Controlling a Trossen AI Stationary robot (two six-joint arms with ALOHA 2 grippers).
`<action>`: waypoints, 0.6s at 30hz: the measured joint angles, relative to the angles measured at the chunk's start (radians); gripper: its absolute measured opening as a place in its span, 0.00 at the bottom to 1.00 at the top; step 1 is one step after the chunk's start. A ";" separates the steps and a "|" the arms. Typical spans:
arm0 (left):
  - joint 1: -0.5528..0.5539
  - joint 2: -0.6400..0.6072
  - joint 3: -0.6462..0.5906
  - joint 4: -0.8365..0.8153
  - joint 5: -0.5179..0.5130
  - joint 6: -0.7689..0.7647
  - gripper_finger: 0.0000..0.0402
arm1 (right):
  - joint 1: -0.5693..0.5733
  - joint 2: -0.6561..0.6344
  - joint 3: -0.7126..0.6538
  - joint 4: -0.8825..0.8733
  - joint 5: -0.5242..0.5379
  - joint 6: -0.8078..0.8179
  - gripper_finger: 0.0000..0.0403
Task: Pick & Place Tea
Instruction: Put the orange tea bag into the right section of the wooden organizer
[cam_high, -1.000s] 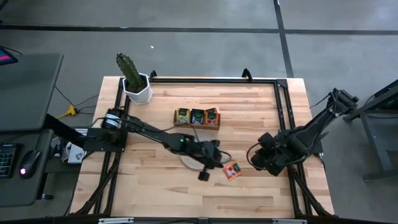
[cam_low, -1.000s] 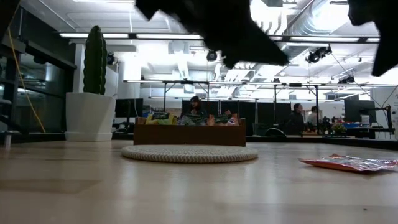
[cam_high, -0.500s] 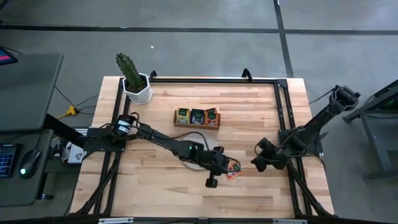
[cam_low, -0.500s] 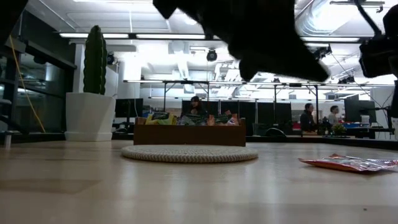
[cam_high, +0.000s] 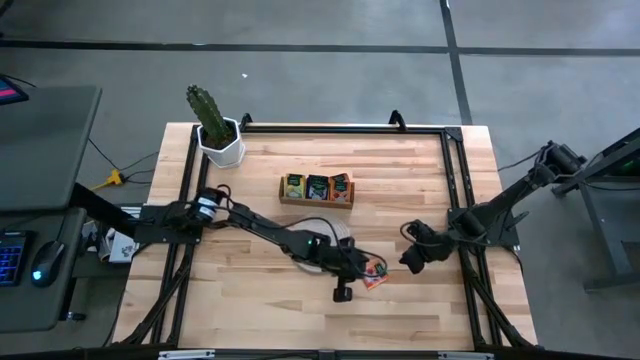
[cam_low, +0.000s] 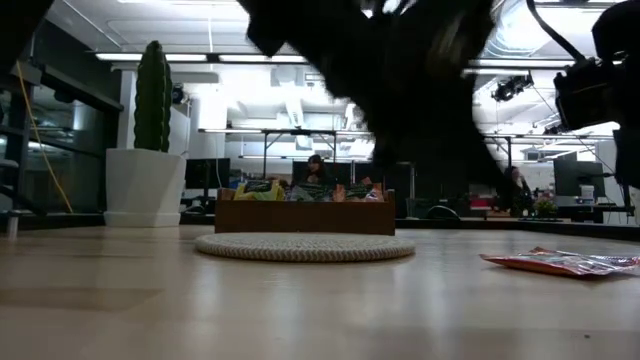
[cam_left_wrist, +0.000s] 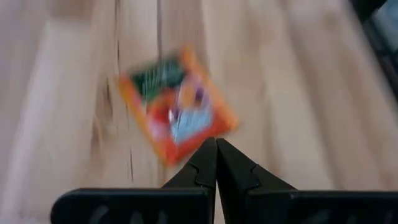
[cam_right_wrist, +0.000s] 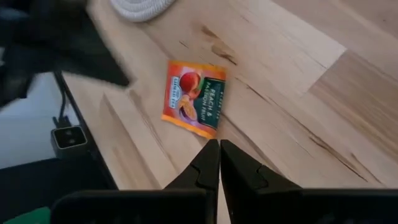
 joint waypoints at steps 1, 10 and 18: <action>0.000 0.004 -0.005 -0.007 0.000 -0.001 0.00 | -0.006 0.000 0.000 0.001 -0.003 0.000 0.03; 0.000 0.003 -0.004 0.039 -0.035 0.032 0.00 | -0.023 0.000 0.000 0.085 0.043 0.046 0.01; 0.001 0.011 -0.001 0.057 -0.084 0.064 0.00 | -0.023 0.000 0.000 0.095 0.064 0.083 0.01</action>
